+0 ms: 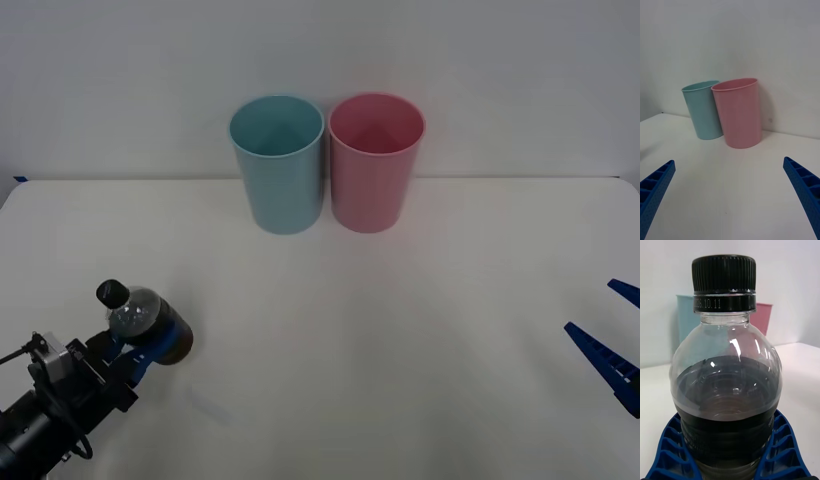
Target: Grasp the object on the table and drop it into the matching bin: aluminum can to the light blue bin, PET bottle to the pink bin.
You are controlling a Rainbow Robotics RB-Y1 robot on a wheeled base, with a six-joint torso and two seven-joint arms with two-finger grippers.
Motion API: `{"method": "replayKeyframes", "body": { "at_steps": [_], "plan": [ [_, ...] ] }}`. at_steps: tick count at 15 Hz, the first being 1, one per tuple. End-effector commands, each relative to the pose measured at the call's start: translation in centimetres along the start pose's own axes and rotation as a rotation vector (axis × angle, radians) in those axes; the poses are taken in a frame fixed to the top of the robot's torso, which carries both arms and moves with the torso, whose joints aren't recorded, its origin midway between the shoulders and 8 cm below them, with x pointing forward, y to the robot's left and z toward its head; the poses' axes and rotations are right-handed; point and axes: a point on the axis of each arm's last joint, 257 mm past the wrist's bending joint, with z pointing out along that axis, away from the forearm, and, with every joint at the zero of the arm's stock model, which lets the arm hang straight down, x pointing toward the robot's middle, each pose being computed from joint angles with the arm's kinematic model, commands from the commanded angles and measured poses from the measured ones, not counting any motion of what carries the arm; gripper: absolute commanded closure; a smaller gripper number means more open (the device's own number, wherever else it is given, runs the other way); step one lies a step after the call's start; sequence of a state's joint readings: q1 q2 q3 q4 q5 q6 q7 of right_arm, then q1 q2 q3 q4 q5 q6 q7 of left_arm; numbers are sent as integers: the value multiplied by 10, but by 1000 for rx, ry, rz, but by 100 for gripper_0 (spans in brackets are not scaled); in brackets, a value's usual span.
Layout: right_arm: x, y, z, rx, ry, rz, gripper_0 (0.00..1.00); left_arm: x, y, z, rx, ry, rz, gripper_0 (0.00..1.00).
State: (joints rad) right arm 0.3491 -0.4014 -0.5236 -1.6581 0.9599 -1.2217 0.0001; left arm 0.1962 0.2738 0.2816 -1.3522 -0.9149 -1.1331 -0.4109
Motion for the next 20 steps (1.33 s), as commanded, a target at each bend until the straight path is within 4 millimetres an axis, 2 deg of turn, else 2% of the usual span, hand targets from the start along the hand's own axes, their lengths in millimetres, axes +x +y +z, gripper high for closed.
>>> {"method": "replayKeyframes", "body": {
  "at_steps": [1, 6, 11, 16, 20],
  "plan": [
    [0, 0, 0, 0, 0, 0, 0, -24, 8, 10, -26, -46, -11, 100],
    [0, 0, 0, 0, 0, 0, 0, -66, 12, 30, -40, -120, -62, 100],
    [0, 0, 0, 0, 0, 0, 0, -116, -6, 75, 36, -174, -109, 100],
    [0, 0, 0, 0, 0, 0, 0, -152, -11, 114, 95, -234, -137, 100],
    [0, 0, 0, 0, 0, 0, 0, -189, -13, 147, 153, -253, -156, 100]
  ]
}}
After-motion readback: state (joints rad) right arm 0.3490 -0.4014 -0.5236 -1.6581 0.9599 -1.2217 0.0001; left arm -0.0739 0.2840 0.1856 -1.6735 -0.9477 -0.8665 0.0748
